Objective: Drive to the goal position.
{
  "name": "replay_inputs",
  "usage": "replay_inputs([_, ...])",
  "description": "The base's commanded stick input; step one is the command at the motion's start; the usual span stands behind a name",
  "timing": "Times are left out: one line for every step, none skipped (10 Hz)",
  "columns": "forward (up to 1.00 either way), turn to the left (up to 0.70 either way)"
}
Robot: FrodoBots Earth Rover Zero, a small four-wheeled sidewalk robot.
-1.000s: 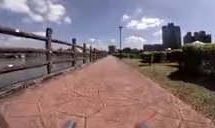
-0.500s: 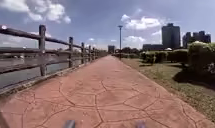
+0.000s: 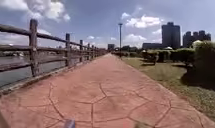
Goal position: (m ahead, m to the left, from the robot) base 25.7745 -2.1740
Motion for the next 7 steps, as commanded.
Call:
replay_inputs([0.70, 0.00])
replay_inputs([0.70, 0.00])
replay_inputs([0.70, 0.00])
replay_inputs([0.70, 0.00])
replay_inputs([0.70, 0.00])
replay_inputs([0.70, 0.00])
replay_inputs([0.70, 0.00])
